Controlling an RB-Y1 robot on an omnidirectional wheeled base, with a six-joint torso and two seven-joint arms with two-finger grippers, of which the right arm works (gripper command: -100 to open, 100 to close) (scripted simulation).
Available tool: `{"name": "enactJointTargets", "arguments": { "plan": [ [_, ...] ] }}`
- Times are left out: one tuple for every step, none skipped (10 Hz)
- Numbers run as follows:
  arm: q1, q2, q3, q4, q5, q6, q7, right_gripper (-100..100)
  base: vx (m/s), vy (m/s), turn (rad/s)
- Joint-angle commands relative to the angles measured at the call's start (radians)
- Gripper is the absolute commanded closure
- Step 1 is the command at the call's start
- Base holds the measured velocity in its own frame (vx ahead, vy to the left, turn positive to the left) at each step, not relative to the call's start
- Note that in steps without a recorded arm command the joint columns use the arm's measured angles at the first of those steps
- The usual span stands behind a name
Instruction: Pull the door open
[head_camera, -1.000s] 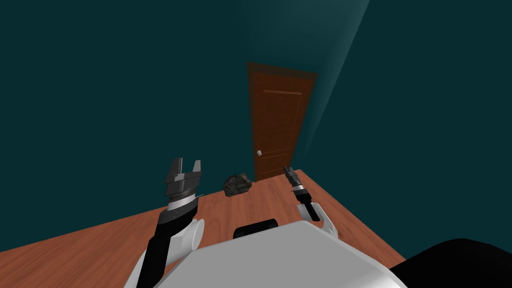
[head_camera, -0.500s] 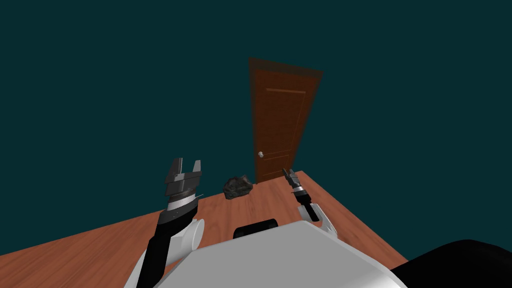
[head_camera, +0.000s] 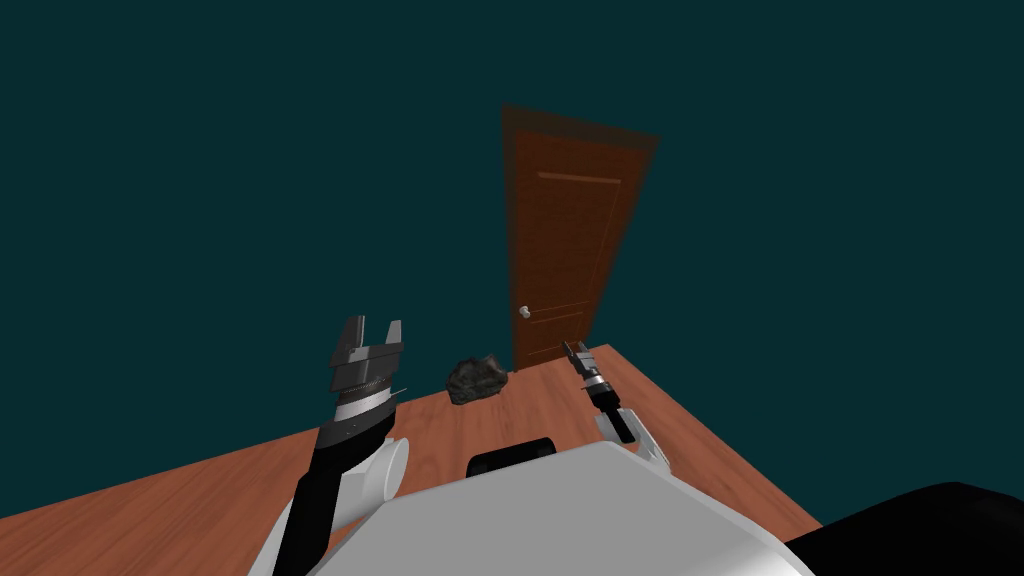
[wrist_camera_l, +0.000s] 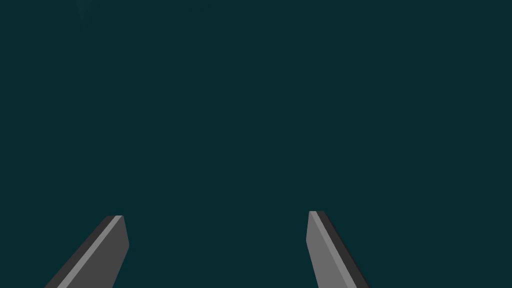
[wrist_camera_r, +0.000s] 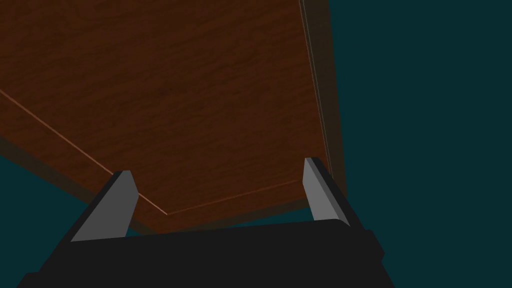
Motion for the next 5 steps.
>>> {"name": "enactJointTargets", "arguments": {
  "plan": [
    [-0.010,0.000,-0.015,0.047,0.027,-0.018,0.040,-100,0.129,0.038,0.007],
    [-0.017,0.001,-0.021,0.068,0.038,-0.024,0.055,-100,0.146,0.038,0.003],
    [-0.023,0.002,-0.026,0.088,0.048,-0.031,0.070,-100,0.133,0.049,0.005],
    [-0.030,0.003,-0.032,0.109,0.058,-0.037,0.086,-100,0.109,0.040,0.002],
    [-0.042,0.005,-0.043,0.147,0.078,-0.049,0.114,-100,0.132,0.055,0.008]
  ]
}}
